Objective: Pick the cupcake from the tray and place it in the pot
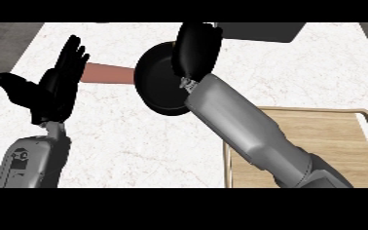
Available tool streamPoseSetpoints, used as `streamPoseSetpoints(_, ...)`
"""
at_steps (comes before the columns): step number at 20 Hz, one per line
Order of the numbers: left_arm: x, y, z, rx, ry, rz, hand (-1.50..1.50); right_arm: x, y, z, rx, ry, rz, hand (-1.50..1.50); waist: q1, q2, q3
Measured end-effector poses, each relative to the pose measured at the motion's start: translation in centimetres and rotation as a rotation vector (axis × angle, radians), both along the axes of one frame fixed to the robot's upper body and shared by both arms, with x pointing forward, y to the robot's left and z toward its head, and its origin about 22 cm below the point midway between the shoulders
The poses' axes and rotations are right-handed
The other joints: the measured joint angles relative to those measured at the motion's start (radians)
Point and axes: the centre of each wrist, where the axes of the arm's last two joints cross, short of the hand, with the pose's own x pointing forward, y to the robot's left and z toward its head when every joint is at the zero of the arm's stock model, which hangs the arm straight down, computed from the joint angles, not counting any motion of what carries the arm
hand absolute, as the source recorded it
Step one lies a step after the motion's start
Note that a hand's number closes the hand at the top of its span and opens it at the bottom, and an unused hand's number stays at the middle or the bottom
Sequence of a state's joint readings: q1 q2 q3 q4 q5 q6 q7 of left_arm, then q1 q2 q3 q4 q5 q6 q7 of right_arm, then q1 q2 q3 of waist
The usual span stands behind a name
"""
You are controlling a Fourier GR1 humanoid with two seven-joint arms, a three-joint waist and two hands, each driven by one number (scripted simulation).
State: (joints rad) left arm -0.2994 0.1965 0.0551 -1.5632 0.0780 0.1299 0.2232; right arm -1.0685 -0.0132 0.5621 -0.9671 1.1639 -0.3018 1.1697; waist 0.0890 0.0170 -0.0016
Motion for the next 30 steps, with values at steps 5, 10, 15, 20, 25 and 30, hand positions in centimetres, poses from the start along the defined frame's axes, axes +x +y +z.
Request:
streamPoseSetpoints(5,-0.1,-0.3,-0.2,-0.004,-0.008,-0.011,0.0,1.2,-1.6,-1.4,0.154,0.097,-0.007,-1.5,0.007,0.005,0.001)
streamPoseSetpoints(10,-0.3,-0.3,0.3,-0.003,-0.012,-0.023,0.0,1.2,-2.4,-3.0,0.352,0.094,0.059,-1.5,0.017,0.006,0.003)
streamPoseSetpoints(15,-0.3,-0.3,0.4,-0.002,-0.013,-0.015,0.0,0.9,-2.4,-2.3,0.561,-0.05,0.114,-1.5,0.014,0.005,0.003)
streamPoseSetpoints(20,-0.2,0.5,0.1,0.002,-0.003,0.018,0.0,0.4,-2.4,-2.5,0.722,-0.157,0.143,-1.5,-0.017,-0.002,0.003)
streamPoseSetpoints(25,-1.3,1.3,-0.5,0.001,0.006,0.05,0.0,-1.2,-2.5,-3.3,0.814,-0.197,0.172,-1.5,-0.056,-0.013,0.002)
streamPoseSetpoints(30,-1.8,2.9,-1.0,0.0,0.009,0.084,0.0,-3.3,-4.6,-4.0,0.897,-0.216,0.184,-1.5,-0.082,-0.017,0.002)
